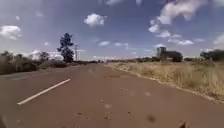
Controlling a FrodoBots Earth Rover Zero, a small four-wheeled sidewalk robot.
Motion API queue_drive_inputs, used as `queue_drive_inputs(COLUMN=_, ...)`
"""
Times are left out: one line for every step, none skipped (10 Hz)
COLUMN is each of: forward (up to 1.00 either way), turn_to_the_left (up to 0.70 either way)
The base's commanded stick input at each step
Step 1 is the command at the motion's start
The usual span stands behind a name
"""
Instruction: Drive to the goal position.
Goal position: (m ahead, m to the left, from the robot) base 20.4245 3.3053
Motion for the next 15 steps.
queue_drive_inputs(forward=1.00, turn_to_the_left=0.02)
queue_drive_inputs(forward=1.00, turn_to_the_left=0.02)
queue_drive_inputs(forward=1.00, turn_to_the_left=0.02)
queue_drive_inputs(forward=1.00, turn_to_the_left=0.02)
queue_drive_inputs(forward=1.00, turn_to_the_left=0.02)
queue_drive_inputs(forward=1.00, turn_to_the_left=0.02)
queue_drive_inputs(forward=1.00, turn_to_the_left=0.02)
queue_drive_inputs(forward=1.00, turn_to_the_left=0.02)
queue_drive_inputs(forward=1.00, turn_to_the_left=0.02)
queue_drive_inputs(forward=1.00, turn_to_the_left=0.02)
queue_drive_inputs(forward=1.00, turn_to_the_left=0.02)
queue_drive_inputs(forward=1.00, turn_to_the_left=0.02)
queue_drive_inputs(forward=1.00, turn_to_the_left=0.02)
queue_drive_inputs(forward=1.00, turn_to_the_left=0.02)
queue_drive_inputs(forward=1.00, turn_to_the_left=0.02)
